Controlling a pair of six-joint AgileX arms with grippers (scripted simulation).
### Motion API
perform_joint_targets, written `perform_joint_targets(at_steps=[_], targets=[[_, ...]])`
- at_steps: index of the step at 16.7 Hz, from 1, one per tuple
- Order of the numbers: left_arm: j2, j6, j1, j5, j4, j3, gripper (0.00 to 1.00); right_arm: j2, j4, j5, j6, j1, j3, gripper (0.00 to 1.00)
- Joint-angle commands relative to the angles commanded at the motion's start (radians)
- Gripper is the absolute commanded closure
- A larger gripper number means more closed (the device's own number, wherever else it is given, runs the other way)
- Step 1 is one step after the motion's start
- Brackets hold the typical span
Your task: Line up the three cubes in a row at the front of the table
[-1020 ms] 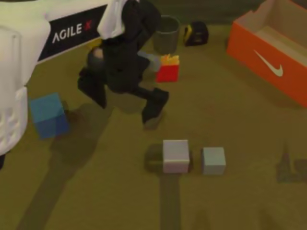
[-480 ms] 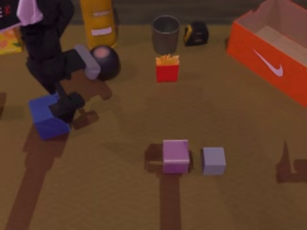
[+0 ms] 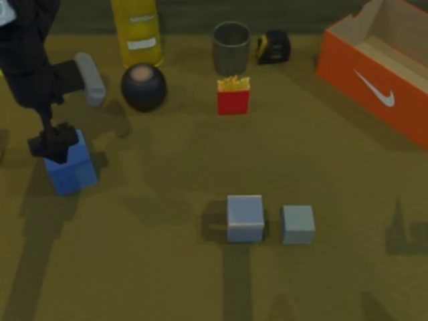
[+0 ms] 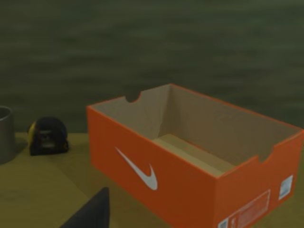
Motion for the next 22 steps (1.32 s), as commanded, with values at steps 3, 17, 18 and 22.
perform_joint_targets(at_steps=[3,17,18,22], targets=[[0.005,-0.002,-0.004,0.000,0.002,0.000,0.00,0.000,0.000,0.000,0.000,0.000,0.000,0.00],[0.118,0.003,0.001,0.001,0.299,-0.180,0.00,0.000,0.000,0.000,0.000,0.000,0.000,0.00],[0.118,0.003,0.001,0.001,0.299,-0.180,0.08,0.000,0.000,0.000,0.000,0.000,0.000,0.00],[0.118,0.003,0.001,0.001,0.299,-0.180,0.38,0.000,0.000,0.000,0.000,0.000,0.000,0.00]])
